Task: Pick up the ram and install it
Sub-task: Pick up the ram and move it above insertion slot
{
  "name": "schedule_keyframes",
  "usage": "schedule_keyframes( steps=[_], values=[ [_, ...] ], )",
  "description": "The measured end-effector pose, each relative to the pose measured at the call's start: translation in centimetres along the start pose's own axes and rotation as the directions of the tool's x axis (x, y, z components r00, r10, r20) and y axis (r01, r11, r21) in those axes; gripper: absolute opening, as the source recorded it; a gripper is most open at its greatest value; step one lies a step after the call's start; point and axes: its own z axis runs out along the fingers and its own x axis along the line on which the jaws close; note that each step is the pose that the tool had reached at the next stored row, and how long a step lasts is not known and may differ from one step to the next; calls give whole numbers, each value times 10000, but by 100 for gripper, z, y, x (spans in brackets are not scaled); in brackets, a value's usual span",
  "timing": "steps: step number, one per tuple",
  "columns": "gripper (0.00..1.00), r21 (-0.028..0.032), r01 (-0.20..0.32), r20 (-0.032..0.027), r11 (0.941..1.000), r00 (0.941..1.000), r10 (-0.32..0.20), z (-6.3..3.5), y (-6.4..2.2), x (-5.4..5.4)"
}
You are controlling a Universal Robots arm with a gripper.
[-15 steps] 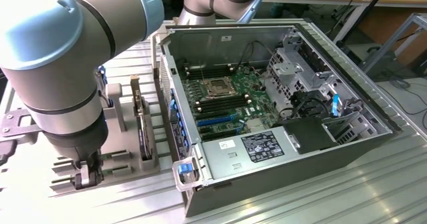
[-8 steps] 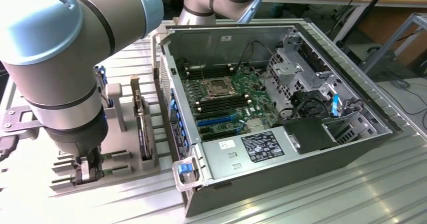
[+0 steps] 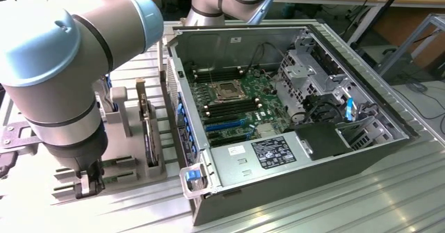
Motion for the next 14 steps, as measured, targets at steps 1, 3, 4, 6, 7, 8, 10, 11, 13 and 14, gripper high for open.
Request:
schedule_keyframes(
  steps=[1,3,4,6,7,8,10,11,13,14],
  values=[
    [35,0,9,0,10000,10000,-9,17,-1,0],
    [35,-1,11,-1,10000,10000,-11,29,-1,0],
    [35,-1,12,-1,10000,10000,-12,31,-1,0],
    [35,-1,12,0,10000,10000,-12,31,-2,0],
    [35,0,12,0,10000,10000,-12,32,-1,-1],
    [35,1,13,1,10000,10000,-13,33,-1,1],
    [35,1,12,1,10000,10000,-12,33,-1,1],
    [35,0,12,0,10000,10000,-12,33,-1,1],
    [35,0,12,1,10000,10000,-12,33,-1,1],
    [33,1,12,1,10000,10000,-12,33,-1,1]
  ],
)
